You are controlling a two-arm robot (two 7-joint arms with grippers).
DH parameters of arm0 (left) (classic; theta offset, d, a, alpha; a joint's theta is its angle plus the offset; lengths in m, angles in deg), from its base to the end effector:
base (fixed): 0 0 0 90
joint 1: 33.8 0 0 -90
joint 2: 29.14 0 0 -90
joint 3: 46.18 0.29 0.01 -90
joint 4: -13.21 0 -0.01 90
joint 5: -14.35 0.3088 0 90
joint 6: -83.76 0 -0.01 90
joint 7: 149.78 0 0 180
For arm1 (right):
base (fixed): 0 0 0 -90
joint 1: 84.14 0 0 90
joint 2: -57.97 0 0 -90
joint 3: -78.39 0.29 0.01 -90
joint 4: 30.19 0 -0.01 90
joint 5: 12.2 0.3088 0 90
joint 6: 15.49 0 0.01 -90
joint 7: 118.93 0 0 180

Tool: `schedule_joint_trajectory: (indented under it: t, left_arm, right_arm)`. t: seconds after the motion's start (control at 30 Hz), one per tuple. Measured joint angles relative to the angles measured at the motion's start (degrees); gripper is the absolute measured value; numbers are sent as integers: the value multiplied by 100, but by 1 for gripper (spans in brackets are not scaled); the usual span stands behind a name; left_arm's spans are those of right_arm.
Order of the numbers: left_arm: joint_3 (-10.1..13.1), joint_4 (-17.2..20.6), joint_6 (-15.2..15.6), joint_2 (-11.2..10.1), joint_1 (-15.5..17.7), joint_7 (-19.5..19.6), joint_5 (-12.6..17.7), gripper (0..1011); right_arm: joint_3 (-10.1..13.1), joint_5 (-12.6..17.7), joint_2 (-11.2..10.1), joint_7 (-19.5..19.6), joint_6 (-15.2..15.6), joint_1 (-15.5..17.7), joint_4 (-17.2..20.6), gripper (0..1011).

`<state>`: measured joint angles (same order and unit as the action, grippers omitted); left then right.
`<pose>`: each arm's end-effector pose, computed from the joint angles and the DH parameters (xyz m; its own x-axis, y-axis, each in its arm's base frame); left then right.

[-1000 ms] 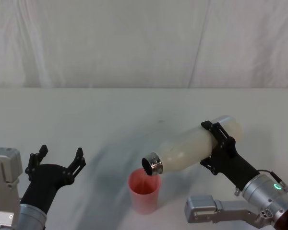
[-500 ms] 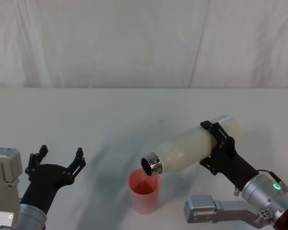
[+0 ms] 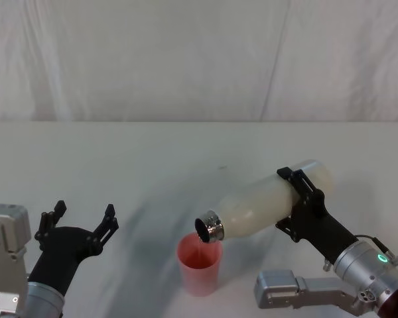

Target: Grasp the thermos with one hand and pour water into the cup lid.

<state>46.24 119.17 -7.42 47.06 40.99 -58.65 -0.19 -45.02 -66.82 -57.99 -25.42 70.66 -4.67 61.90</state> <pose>0.2530 0.0375 -0.2852 0.1244 0.9917 -0.0327 -0.9921 0.1239 -0.0175 0.3315 0.0372 -0.2826 0.0646 -0.1271 0.9898 0.8282 0.5602 0.0179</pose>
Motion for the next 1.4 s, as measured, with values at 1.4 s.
schedule_joint_trajectory:
  t: [1.4]
  left_arm:
    - [0, 0, 0, 0, 0, 0, 0, 1001]
  right_arm:
    - [22, -1, -4, 14, 4, 0, -22, 950]
